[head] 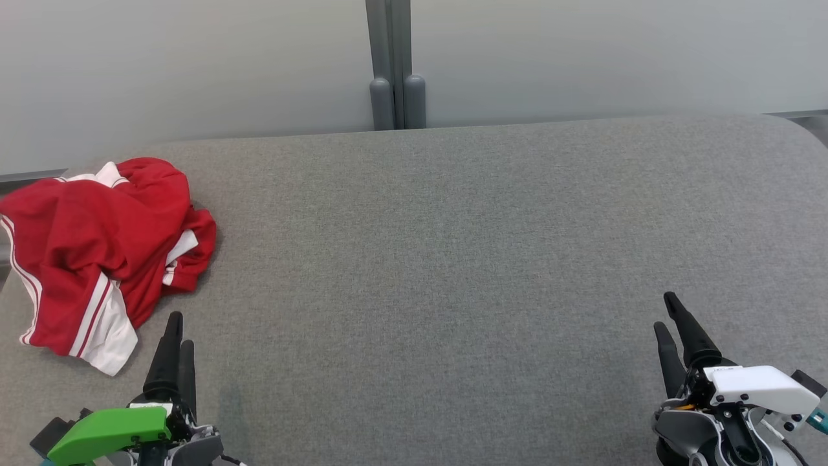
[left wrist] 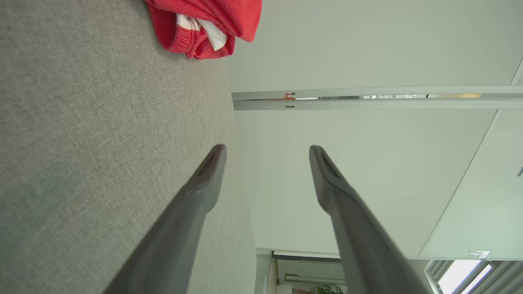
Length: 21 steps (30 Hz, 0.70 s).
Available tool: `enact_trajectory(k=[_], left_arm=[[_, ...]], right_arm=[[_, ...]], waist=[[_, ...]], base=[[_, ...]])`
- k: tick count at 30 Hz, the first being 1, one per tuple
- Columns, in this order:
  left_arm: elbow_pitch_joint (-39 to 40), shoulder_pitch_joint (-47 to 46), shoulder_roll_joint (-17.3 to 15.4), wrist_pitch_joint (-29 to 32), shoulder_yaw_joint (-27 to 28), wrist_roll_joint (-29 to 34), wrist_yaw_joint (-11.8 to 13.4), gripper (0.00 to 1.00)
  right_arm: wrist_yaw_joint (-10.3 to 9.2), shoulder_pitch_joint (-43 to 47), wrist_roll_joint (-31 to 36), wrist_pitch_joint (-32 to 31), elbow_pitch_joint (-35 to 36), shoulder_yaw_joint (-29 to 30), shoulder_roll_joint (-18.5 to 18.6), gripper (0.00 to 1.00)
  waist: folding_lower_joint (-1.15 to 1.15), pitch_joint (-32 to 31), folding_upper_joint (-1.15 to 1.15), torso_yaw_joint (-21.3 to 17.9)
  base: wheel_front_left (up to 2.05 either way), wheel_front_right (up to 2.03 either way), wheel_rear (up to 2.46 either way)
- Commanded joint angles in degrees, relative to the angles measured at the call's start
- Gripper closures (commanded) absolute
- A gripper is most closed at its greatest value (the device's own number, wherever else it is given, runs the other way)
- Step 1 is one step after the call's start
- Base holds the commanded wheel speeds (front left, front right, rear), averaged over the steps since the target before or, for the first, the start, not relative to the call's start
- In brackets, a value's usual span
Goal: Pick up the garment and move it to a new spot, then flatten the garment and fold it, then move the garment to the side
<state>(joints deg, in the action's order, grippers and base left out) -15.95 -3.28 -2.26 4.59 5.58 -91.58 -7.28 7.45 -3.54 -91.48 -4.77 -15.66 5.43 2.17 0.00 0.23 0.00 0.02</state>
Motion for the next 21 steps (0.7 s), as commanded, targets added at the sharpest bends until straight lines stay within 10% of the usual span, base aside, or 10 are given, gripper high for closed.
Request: enact_trajectory(k=[1, 21], left_arm=[[1.4, -1.0, -0.3, -0.7, 0.0, 1.7, 0.0, 0.00], [4.7, -1.2, -0.4, -5.7, -0.2, 20.7, 0.5, 0.00]], right_arm=[[0.01, -0.5, 1.1, 0.9, 1.6, -0.4, 0.3, 0.00], [0.02, 0.4, 18.5, 5.8, 5.7, -3.3, 0.4, 0.00]], waist=[[0.00, 0.0, 0.00, 0.0], [0.00, 0.0, 0.00, 0.1]], base=[[0.00, 0.00, 0.00], [0.00, 0.00, 0.00]])
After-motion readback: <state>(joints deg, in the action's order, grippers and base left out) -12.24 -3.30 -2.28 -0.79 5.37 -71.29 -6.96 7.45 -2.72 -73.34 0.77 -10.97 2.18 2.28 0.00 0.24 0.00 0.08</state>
